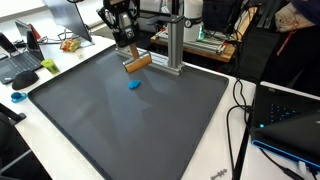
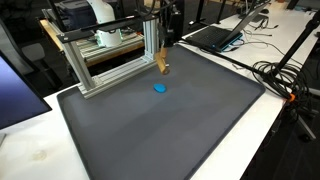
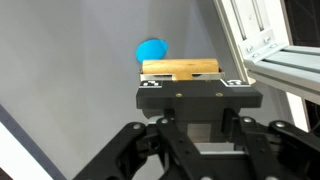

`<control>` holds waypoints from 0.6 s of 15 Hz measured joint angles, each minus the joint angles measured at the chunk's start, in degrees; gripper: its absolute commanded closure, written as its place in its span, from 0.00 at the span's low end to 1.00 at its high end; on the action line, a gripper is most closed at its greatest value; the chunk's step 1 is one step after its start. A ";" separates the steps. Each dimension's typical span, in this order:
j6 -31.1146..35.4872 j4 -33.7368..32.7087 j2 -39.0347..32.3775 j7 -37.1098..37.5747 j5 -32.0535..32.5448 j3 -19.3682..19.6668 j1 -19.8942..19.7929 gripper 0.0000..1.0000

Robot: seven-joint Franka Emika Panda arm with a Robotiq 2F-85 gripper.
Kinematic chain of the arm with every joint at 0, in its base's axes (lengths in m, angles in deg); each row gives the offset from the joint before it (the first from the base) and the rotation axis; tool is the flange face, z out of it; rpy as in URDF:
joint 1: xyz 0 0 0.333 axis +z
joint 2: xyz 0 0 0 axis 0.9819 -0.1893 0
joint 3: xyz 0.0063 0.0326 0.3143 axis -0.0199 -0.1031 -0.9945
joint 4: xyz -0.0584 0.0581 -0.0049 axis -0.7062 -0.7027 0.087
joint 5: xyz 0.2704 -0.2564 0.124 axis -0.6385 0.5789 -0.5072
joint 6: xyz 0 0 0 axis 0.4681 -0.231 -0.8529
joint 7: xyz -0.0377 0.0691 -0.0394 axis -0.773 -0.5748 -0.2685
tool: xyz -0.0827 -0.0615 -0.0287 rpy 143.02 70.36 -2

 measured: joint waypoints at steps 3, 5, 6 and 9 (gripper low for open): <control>4.73 0.02 -2.41 -4.65 1.39 0.45 -0.92 0.78; 7.01 0.07 -4.27 -7.22 2.44 0.56 -1.26 0.78; 7.94 0.12 -5.20 -8.33 2.62 0.56 -1.40 0.78; 10.52 0.52 -7.85 -11.07 2.65 0.56 -1.76 0.78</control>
